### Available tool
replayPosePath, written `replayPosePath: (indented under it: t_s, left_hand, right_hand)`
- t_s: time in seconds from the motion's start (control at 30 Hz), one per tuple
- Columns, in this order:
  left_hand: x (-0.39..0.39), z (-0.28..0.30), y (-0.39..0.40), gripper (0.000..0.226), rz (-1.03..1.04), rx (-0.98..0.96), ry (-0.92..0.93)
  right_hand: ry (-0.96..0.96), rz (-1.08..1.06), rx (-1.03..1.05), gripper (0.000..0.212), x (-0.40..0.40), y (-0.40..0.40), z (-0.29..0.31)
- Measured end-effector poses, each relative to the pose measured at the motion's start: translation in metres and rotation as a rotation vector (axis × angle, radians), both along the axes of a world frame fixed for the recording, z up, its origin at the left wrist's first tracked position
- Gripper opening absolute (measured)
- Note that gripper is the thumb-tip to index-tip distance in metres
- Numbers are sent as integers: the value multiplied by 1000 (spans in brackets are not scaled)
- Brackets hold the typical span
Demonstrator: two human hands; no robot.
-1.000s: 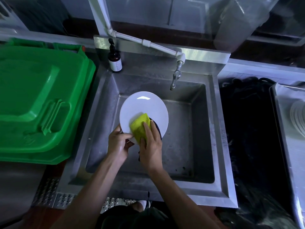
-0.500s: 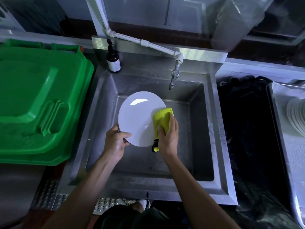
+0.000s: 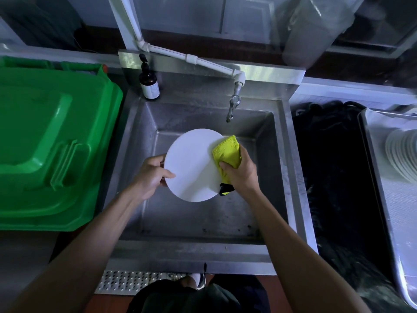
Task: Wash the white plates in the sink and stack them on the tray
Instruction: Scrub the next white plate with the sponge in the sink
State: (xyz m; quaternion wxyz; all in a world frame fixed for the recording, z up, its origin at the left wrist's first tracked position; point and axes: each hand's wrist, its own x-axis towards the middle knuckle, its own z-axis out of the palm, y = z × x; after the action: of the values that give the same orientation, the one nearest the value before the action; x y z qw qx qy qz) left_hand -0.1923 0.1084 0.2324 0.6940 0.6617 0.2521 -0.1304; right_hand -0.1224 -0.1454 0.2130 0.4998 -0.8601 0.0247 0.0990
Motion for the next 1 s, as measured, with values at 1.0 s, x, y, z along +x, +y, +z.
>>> replayPosePath:
  t_s: [1.0]
  left_hand:
    - [33,10,-20,71,-351,574,-217]
  right_hand:
    - [-529,357,-285,45,-1,6,22]
